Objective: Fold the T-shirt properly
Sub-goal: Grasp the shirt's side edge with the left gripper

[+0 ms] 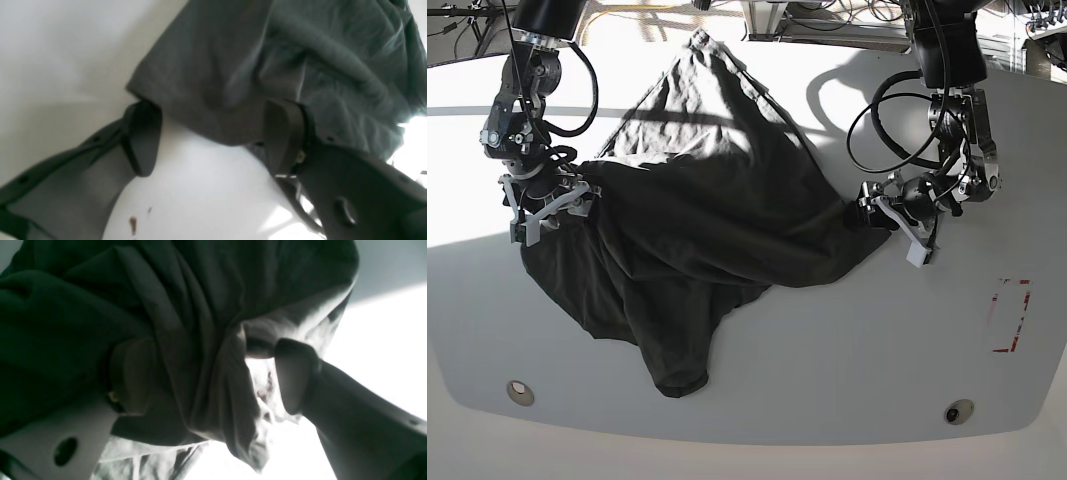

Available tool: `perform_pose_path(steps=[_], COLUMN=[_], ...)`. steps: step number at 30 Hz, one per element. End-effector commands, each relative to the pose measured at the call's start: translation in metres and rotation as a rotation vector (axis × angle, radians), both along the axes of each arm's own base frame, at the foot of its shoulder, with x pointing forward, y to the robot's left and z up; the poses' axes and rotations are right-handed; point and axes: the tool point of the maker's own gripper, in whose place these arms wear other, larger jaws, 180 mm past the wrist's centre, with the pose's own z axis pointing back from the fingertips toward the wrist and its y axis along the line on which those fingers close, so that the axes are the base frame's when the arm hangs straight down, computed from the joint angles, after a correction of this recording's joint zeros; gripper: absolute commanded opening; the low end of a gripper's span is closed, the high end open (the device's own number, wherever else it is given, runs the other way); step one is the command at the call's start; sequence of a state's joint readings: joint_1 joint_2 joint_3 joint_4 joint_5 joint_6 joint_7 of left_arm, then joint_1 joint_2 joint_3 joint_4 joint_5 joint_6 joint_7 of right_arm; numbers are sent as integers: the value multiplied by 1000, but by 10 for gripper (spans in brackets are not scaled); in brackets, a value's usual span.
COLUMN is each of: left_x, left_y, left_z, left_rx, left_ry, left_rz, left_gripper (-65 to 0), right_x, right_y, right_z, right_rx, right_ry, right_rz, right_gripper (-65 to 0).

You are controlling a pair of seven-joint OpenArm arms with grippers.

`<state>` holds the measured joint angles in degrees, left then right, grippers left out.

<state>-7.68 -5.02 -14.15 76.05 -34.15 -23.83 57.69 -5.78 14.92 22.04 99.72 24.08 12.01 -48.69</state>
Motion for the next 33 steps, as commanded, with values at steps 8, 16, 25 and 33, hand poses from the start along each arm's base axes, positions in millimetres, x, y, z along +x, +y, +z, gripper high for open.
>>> perform_pose_path(steps=[8,16,25,33], left_x=[26,24,21,12], left_y=[-32,-64,-28,63], left_z=[-10,-11,-17,-20], left_rx=[-37,-47,25,158], left_ry=[48,56,70,91], left_rz=[-17,-94,-71,22], left_gripper=[-222,-469,-650,-650], right_x=[12,22,45,72], right_y=[-3,-7,-17,-36], right_z=[25,34,28,25], right_rx=[-23,-30,9,33], right_ry=[-82,-106,-98,-78], right_rz=[9,4,-29,-61], right_gripper=[-125,-125,-125,-125])
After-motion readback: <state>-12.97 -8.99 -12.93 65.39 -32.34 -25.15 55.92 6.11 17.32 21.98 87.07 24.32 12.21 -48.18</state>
